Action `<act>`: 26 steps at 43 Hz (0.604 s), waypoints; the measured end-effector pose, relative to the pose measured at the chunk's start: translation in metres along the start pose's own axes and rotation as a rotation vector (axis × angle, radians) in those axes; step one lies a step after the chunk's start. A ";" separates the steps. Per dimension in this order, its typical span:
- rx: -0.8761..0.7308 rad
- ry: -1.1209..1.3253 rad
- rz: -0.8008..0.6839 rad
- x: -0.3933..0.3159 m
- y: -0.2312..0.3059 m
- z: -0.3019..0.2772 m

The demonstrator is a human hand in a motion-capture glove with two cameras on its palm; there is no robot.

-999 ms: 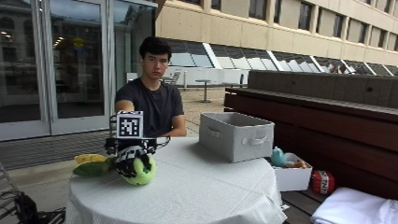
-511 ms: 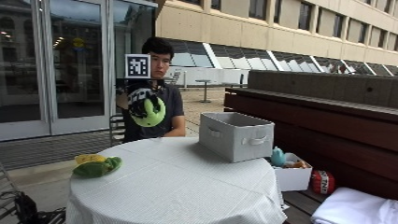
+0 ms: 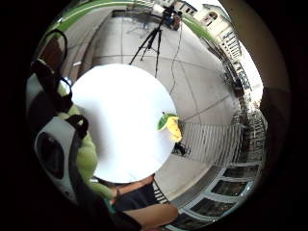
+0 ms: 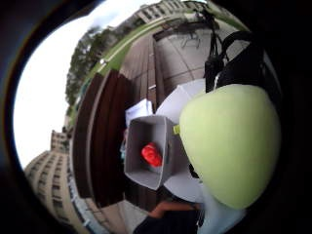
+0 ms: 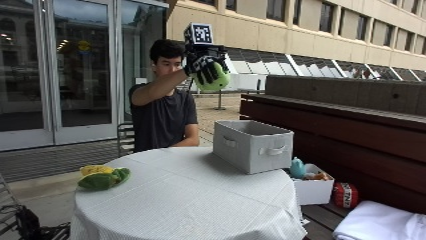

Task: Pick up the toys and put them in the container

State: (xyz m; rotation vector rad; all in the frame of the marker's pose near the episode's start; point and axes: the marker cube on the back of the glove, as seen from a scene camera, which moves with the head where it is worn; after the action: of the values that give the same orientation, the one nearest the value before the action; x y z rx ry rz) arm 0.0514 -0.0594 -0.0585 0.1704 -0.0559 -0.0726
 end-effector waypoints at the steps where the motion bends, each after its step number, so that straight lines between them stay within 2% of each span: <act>1: 0.012 -0.003 -0.023 -0.015 0.003 -0.002; 17: 0.041 0.052 -0.332 -0.221 0.079 0.011; 19: 0.061 0.080 -0.346 -0.229 0.074 0.023; 23: 0.097 0.107 -0.356 -0.208 0.028 0.056; 26: 0.101 0.101 -0.371 -0.208 0.023 0.068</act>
State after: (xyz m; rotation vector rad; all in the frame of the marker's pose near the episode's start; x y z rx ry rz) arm -0.1585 -0.0325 0.0019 0.2836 0.0734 -0.4312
